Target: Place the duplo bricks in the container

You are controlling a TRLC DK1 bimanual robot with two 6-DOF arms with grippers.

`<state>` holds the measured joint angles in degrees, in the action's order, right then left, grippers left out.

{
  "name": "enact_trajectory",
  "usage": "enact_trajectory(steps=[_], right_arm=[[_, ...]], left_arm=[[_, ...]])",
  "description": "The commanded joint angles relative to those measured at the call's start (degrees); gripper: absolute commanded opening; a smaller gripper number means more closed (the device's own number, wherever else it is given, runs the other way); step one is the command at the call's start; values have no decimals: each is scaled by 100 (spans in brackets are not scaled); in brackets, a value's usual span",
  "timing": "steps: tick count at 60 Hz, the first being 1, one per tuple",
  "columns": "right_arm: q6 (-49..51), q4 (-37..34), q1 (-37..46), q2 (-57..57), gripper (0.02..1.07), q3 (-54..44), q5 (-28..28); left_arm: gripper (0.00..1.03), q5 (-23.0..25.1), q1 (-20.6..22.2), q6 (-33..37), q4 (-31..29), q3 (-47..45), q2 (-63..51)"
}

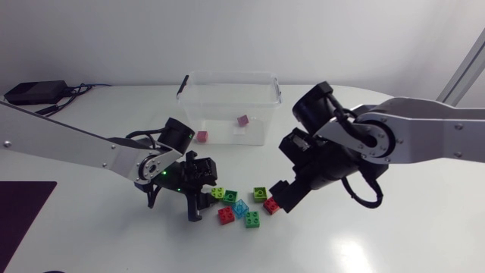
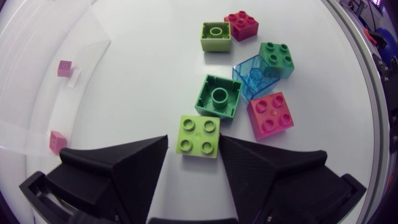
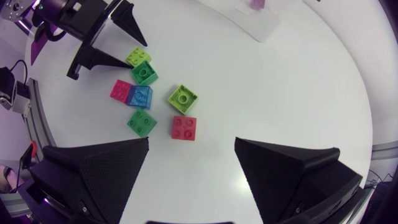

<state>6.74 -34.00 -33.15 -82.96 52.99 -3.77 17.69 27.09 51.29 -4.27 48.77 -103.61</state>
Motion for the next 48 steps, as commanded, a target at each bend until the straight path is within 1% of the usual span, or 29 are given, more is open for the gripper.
enact_trajectory(steps=[1, 7, 13, 19, 27, 32, 37, 48], right_arm=[[-147, 174, -87, -335, 102, -122, -1], [-121, 192, -122, -537, 102, -52, 8], [-129, 253, -175, -678, 102, -26, 17], [-138, 324, -245, -854, 102, -17, 43], [-147, 341, -306, -1012, 102, 27, 105], [-156, 341, -306, -1082, 99, 53, 113], [-156, 341, -298, -1205, 99, 88, 149], [-147, 350, -280, -1530, 99, 247, 192]], left_arm=[[42, 59, 51, 162, 23, 150, -133], [40, 59, 59, 162, -21, 168, -159], [36, 94, 51, 259, -302, 238, -194], [36, 94, 24, 259, -513, 335, -71], [36, 103, -143, 259, -997, 589, 271], [36, 112, -239, 241, -1251, 712, 588], [36, 112, -336, 224, -1568, 906, 869], [36, 270, -573, 13, -2104, 1407, 1361]])
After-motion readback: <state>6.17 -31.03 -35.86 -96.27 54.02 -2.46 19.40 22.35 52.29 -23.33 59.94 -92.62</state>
